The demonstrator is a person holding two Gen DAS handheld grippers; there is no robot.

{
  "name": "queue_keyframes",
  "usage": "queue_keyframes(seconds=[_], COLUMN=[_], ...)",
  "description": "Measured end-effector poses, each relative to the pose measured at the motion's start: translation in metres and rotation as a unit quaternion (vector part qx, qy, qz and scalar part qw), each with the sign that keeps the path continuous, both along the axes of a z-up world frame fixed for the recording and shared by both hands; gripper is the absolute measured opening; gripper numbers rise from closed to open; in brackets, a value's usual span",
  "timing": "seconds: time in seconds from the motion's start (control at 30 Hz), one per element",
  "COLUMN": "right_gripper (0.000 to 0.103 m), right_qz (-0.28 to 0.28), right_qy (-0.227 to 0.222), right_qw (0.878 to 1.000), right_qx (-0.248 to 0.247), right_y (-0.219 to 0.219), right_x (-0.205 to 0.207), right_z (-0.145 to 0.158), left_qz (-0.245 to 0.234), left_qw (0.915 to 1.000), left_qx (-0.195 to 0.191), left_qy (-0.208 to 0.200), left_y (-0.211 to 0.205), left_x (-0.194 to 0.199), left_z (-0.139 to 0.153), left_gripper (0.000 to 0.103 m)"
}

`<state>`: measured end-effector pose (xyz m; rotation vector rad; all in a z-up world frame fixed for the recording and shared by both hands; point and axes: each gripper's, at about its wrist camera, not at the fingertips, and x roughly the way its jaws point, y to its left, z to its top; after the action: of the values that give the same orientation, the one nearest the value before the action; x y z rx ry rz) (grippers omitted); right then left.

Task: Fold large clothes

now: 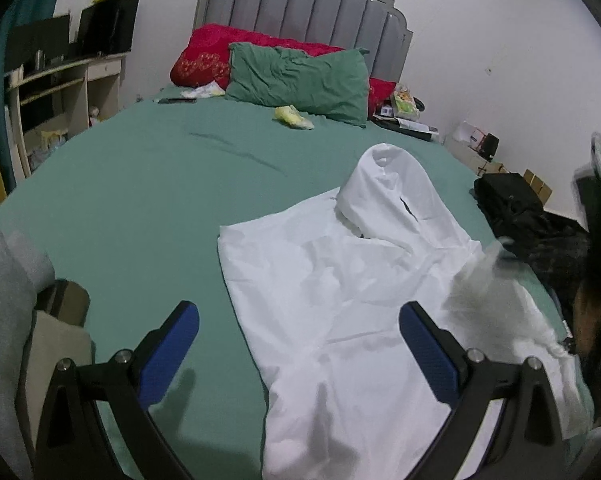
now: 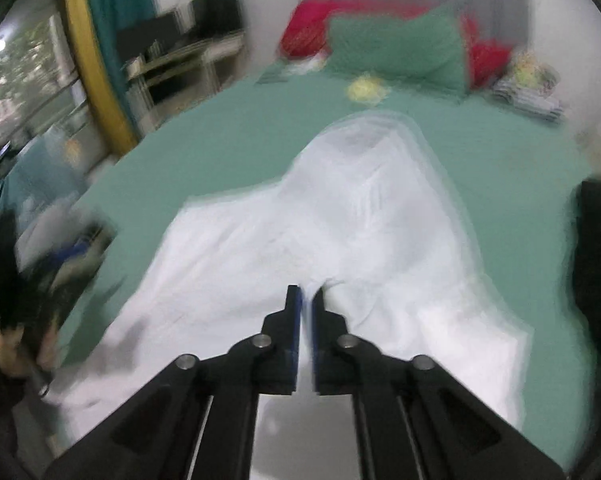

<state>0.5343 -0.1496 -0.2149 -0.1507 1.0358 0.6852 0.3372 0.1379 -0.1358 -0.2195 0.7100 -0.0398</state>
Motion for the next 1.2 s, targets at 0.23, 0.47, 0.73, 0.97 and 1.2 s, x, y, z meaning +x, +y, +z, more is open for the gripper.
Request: queue_keyframes(seconds=[0.23,0.47,0.73,0.97,1.2], right_gripper=[0.062,0.063,0.003,0.002,0.006], right_qz=[-0.045,-0.25,-0.265,-0.151,0.008], right_qy=[0.038,0.011,0.041,-0.101,-0.03], right_qw=[0.998,0.966,0.961,0.981,0.997], right_qx=[0.012,0.062,0.073,0.071,0.073], right_y=[-0.006,-0.106,-0.099,-0.015,0.119], right_x=[-0.046,-0.018,0.006,-0.003,-0.021], right_z=[-0.04,-0.034,-0.07,0.018,0.008], left_qz=[0.016,0.024,0.023,0.052,0.104], left_qw=[0.9995,0.9985,0.9982,0.9985,0.993], left_qx=[-0.021,-0.041,-0.037,0.005,0.054], left_qy=[0.016,0.026,0.041,0.015,-0.011], left_y=[0.022,0.033,0.033,0.045,0.089], left_x=[0.0,0.003,0.012,0.009,0.0], left_z=[0.003,0.005,0.003,0.023,0.05], left_gripper=[0.1,0.1,0.1,0.1,0.1])
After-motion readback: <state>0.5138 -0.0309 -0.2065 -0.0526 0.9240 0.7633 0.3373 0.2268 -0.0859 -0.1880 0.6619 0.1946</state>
